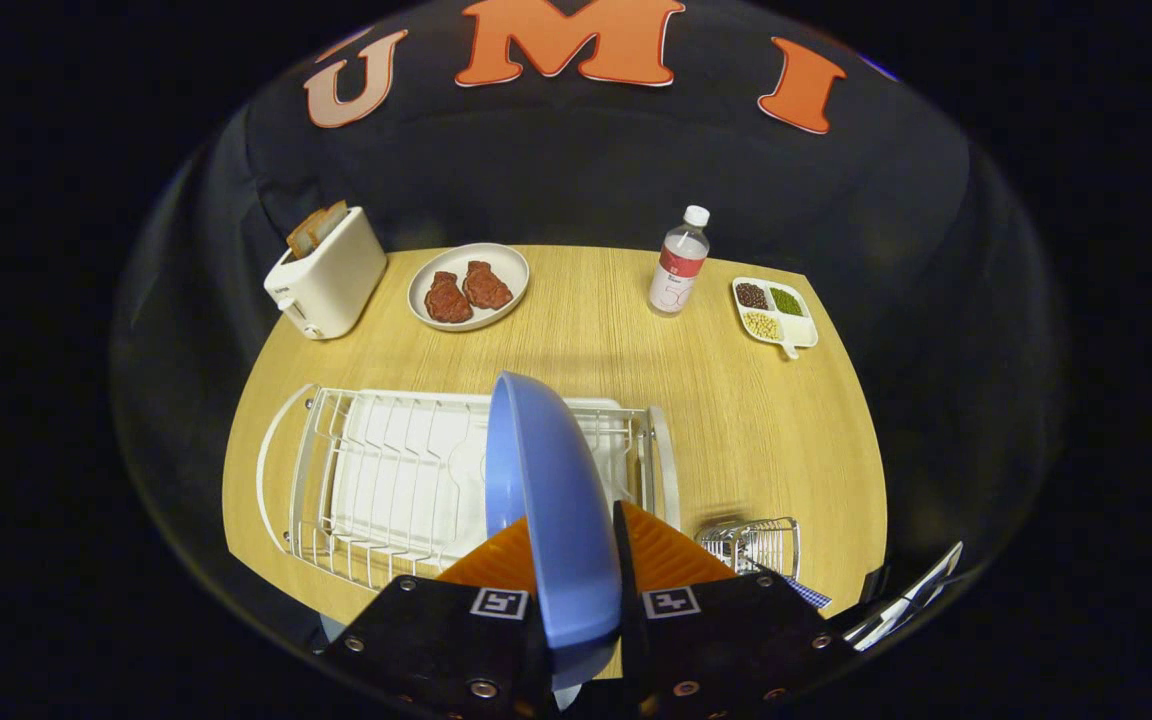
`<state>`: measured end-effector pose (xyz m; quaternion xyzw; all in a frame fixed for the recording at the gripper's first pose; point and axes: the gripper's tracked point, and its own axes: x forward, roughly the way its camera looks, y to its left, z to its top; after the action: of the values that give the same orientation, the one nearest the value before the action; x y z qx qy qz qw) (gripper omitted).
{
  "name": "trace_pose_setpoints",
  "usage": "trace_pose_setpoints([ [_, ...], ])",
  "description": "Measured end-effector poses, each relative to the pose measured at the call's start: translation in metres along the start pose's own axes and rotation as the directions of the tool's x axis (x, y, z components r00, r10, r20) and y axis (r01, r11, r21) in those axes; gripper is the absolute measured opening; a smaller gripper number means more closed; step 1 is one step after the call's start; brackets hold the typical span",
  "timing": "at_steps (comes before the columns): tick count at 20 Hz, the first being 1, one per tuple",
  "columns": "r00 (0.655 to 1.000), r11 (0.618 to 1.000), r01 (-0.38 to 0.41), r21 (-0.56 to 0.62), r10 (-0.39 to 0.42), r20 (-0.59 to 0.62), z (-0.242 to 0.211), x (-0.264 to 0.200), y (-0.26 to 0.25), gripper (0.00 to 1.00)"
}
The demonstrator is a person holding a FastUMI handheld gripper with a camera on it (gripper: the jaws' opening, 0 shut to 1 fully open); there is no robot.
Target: Take the plate from the dish rack, then take the spoon from the basket and place it into the plate.
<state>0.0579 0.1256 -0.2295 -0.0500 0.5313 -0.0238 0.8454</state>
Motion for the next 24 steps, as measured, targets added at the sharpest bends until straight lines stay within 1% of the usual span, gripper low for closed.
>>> trace_pose_setpoints([
  [5,0.992,0.991,-0.122,0.060,0.121,0.029,-0.022,-0.032,-0.015,0.27],
  [9,0.972,0.967,-0.234,0.104,0.236,-0.002,-0.064,-0.047,-0.023,0.27],
  [12,0.948,0.939,-0.311,0.150,0.317,-0.020,-0.097,-0.052,-0.029,0.27],
  [16,0.927,0.916,-0.369,0.161,0.376,-0.014,-0.133,-0.056,-0.046,0.27],
  [19,0.901,0.880,-0.418,0.224,0.433,-0.020,-0.161,-0.054,-0.052,0.27],
  [24,0.872,0.826,-0.459,0.328,0.490,-0.015,-0.203,-0.041,-0.060,0.27],
])
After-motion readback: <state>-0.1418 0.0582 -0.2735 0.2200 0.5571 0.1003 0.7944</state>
